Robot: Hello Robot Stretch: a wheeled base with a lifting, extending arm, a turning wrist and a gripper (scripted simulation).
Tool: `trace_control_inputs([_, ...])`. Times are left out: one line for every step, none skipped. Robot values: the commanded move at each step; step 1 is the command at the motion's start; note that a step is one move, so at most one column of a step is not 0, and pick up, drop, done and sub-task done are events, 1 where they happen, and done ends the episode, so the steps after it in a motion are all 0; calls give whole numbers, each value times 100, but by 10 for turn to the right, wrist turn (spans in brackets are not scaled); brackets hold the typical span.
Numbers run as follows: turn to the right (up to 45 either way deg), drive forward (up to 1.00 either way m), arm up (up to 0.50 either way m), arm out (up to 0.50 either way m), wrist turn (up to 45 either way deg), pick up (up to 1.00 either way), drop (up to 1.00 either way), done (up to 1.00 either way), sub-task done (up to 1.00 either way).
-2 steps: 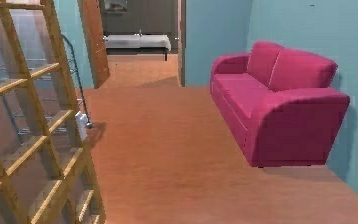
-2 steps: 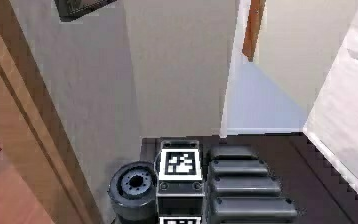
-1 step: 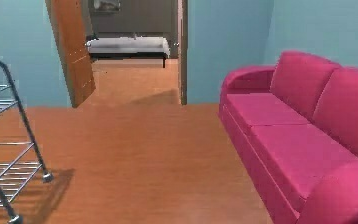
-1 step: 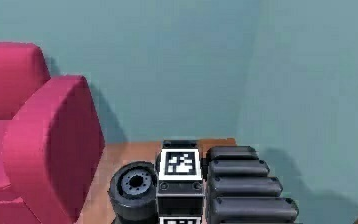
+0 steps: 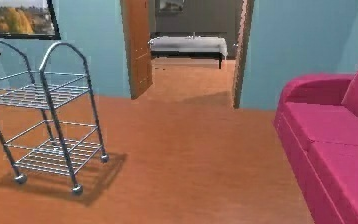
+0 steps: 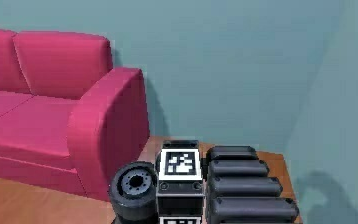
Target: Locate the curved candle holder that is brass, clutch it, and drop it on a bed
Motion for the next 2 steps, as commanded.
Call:
trace_control_inputs([0, 20, 0, 0, 0, 0, 0, 0, 0])
trace_control_inputs([0, 100, 0, 0, 0, 0, 0, 0, 0])
